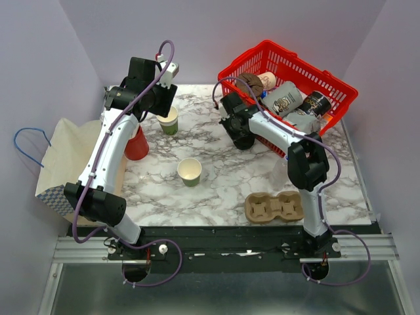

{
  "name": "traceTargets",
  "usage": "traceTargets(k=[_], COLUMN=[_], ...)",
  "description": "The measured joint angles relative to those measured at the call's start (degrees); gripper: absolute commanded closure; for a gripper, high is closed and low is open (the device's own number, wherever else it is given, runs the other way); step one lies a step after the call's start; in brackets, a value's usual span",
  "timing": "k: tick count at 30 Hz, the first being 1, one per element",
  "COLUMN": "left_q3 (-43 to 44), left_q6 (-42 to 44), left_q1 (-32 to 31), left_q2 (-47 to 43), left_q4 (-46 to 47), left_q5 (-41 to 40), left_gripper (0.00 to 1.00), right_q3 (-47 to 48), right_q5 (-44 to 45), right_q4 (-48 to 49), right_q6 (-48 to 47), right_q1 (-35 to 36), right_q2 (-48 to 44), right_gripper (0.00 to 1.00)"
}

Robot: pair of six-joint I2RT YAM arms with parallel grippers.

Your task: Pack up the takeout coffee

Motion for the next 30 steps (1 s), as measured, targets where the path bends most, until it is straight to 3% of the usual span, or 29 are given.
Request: traceTargets(k=[9, 14, 21, 24, 27, 30], left_q3=[0.3, -1.4, -23.2, -31.6, -37.2, -39.4], left_q6=[0.3, 2.2, 14.9, 24.8, 32.7, 37.4], left_q1=[0.0, 0.0, 0.0, -0.2, -1.6, -4.2], left_q2=[0.3, -0.8, -19.7, -30.3, -36.1, -36.3], left_q4=[0.0, 1.6, 8.8, 12.6, 16.5, 20.1], left_q5=[1.0, 5.3, 18.3, 24.8, 29.2, 31.2], left_gripper=[0.41, 0.36, 0.35, 0.33, 0.33, 0.33], right_q3=[0.0, 0.0, 1.0, 2.7, 6.6, 11.3], right_q5=[-0.6, -7.5, -30.7, -40.0, -46.3, -51.0], right_q4=[0.0, -0.2, -3.1, -6.0, -9.9, -14.3], right_q6=[0.0, -1.1, -8.7, -13.7, -17.6, -20.0], right_q1=[0.0, 0.0, 0.0, 0.0, 0.0, 0.0], right_q2=[-7.6, -12.1, -17.9, -19.7, -19.4, -17.8], right_gripper=[0.99, 0.99, 0.99, 0.99, 0.99, 0.99])
